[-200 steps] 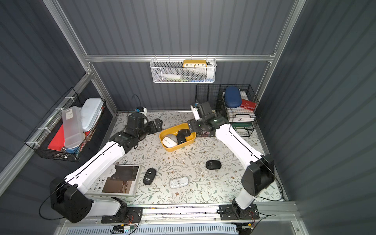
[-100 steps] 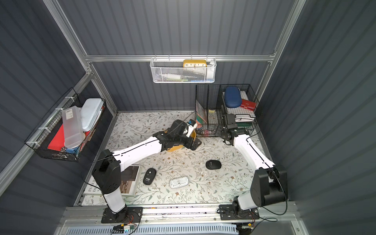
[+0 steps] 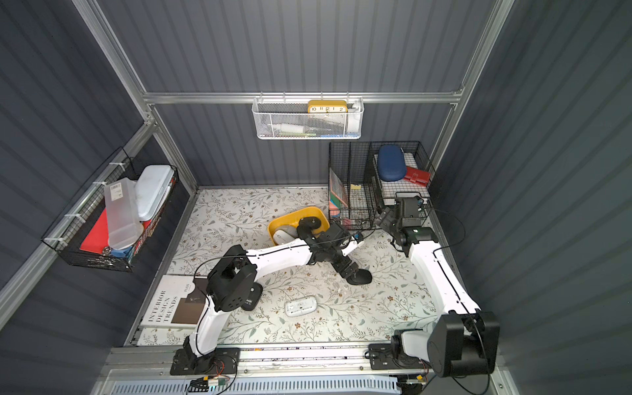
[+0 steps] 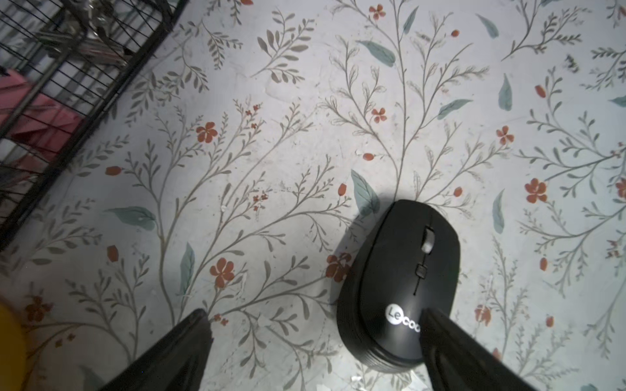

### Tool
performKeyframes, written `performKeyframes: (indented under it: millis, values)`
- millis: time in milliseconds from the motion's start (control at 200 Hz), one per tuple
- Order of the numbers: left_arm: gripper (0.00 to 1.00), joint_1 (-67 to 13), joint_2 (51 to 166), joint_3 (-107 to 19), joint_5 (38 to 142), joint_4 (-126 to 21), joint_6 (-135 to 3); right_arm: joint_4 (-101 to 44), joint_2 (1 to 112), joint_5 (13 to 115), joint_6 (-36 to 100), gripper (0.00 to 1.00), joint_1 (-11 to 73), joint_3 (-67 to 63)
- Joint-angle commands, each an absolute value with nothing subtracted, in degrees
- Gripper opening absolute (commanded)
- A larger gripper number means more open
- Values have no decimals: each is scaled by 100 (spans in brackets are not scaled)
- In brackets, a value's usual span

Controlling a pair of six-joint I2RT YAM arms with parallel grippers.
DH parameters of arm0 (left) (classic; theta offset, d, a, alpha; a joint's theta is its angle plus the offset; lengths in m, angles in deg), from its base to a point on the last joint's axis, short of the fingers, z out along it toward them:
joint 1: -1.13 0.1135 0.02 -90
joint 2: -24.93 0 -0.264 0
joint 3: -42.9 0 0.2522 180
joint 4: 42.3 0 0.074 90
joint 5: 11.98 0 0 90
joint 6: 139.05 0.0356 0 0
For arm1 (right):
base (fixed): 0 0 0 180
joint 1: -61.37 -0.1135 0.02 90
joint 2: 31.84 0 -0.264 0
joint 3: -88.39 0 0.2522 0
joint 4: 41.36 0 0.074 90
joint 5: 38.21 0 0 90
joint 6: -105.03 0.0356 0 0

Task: Put the mouse in the storage box
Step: Pick up the mouse from the center of the board.

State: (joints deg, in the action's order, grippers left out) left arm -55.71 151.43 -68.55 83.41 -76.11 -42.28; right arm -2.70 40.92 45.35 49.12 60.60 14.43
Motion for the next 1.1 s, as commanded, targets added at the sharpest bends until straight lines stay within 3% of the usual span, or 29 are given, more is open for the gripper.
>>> performKeyframes:
  millis: [0, 690, 971, 1096]
  values:
    - [99, -5674, 15321, -7176, 8430, -7867, -3922, -327, 3982, 4654, 5035, 86, 6168, 1573]
    - [99, -5836, 15945, -7936, 9138, -8677, -3498, -418, 3985, 4896, 5097, 86, 6330, 1724]
    - [92, -5877, 16227, -8137, 9017, -8932, -3464, -431, 3971, 4914, 5115, 86, 6357, 1759]
    - [84, -5912, 16377, -8295, 8945, -9064, -3429, -431, 3953, 4930, 5103, 86, 6370, 1777]
